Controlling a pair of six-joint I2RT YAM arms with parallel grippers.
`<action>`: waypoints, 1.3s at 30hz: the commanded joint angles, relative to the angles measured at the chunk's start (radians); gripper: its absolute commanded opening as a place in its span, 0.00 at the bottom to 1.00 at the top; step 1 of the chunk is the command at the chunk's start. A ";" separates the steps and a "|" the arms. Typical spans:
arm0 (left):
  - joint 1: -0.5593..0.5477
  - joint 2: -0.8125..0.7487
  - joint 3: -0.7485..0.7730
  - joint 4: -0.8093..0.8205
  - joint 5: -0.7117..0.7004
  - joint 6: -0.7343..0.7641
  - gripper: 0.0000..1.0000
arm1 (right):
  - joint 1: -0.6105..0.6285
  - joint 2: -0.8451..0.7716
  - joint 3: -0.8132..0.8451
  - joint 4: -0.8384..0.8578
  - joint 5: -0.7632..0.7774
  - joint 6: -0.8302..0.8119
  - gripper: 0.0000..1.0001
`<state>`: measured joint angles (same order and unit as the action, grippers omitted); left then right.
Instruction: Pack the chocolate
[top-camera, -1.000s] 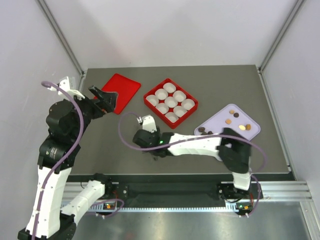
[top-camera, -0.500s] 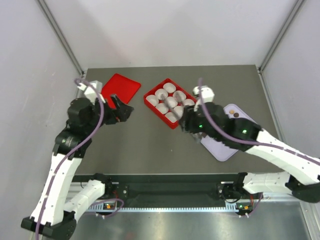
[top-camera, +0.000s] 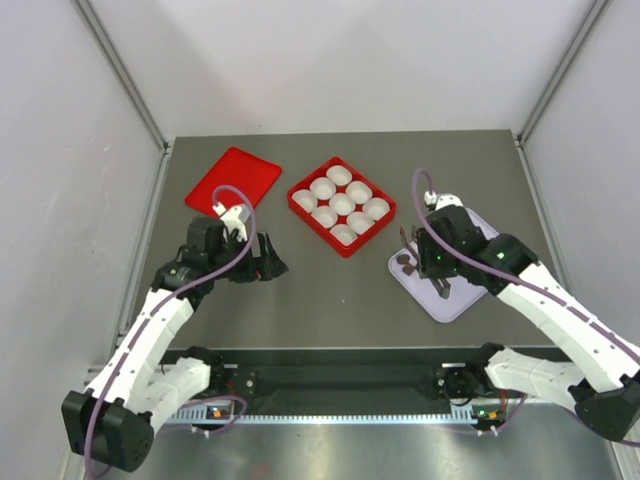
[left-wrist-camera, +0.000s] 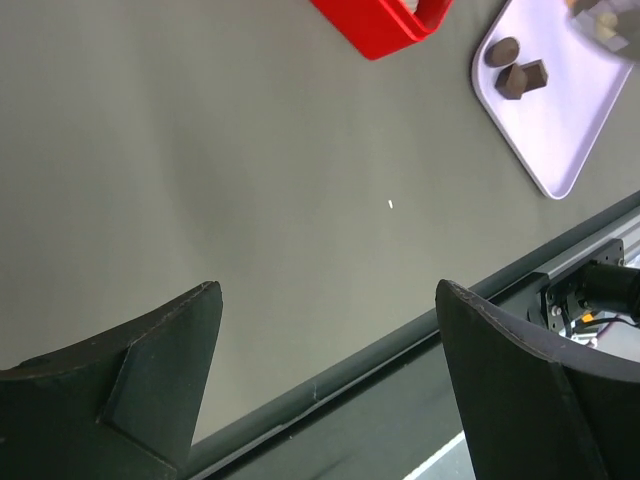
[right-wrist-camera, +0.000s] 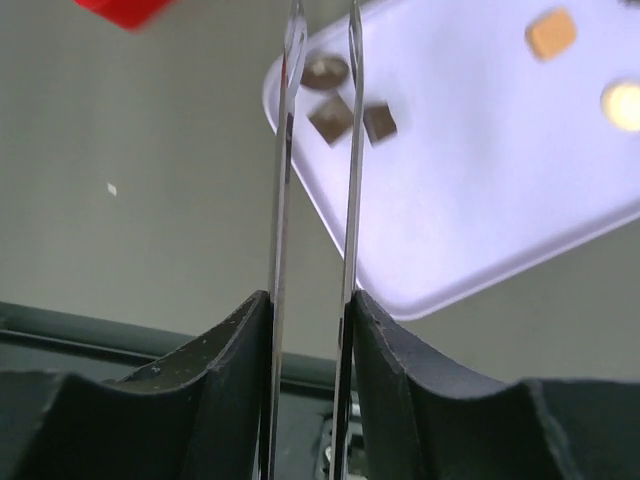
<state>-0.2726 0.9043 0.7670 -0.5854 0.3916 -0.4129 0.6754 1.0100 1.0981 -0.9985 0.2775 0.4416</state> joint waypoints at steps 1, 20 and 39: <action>-0.008 -0.066 -0.023 0.081 0.006 0.028 0.92 | -0.037 0.001 -0.049 -0.020 -0.032 -0.001 0.37; -0.051 -0.117 -0.038 0.079 -0.069 0.010 0.94 | -0.125 -0.057 -0.172 0.000 -0.078 -0.006 0.36; -0.065 -0.137 -0.037 0.075 -0.089 0.008 0.94 | -0.148 -0.001 -0.185 0.004 -0.103 -0.026 0.38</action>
<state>-0.3305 0.7883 0.7292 -0.5491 0.3149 -0.4118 0.5419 1.0035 0.9085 -1.0119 0.1780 0.4332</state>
